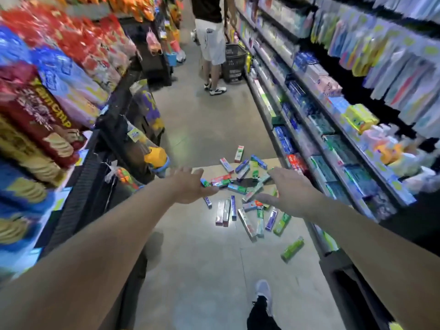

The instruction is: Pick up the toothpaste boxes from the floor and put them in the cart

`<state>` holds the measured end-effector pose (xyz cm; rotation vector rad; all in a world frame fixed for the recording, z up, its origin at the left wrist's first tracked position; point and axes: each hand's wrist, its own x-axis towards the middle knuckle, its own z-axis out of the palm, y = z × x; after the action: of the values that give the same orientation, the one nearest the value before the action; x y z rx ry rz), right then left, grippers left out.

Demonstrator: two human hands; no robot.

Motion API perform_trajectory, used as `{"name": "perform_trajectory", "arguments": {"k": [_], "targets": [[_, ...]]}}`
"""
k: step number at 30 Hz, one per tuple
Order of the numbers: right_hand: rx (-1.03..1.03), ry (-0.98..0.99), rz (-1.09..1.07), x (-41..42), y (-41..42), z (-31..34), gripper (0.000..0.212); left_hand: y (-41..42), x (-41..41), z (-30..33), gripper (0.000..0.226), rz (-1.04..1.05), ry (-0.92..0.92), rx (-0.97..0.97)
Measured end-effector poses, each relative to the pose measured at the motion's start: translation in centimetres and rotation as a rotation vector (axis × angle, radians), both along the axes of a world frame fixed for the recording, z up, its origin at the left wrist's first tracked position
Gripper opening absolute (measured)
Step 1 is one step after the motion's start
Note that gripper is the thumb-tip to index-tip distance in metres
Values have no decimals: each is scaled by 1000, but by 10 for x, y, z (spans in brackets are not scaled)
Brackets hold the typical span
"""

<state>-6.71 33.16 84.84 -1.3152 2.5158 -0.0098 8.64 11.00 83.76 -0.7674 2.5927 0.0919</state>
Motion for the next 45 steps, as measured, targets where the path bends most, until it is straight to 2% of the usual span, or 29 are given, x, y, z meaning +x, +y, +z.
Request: {"name": "perform_trajectory", "arguments": {"k": [9, 15, 21, 25, 31, 38, 45], "targets": [[57, -53, 65, -130, -90, -26, 98, -60, -112, -22, 95, 91, -10, 71], [113, -87, 92, -187, -148, -55, 97, -106, -166, -53, 93, 119, -18, 156], [177, -154, 32, -229, -209, -108, 94, -175, -215, -116, 88, 60, -43, 210], [171, -267, -127, -259, -247, -164, 90, -222, -251, -183, 104, 51, -45, 258], [265, -385, -246, -286, -282, -309, 68, -265, -290, -331, 72, 109, -160, 339], [373, -461, -305, -293, -292, -536, 66, -276, -309, -560, 55, 177, -228, 387], [430, -483, -347, -287, -290, -761, 70, -282, -314, -779, 50, 177, -257, 409]]}}
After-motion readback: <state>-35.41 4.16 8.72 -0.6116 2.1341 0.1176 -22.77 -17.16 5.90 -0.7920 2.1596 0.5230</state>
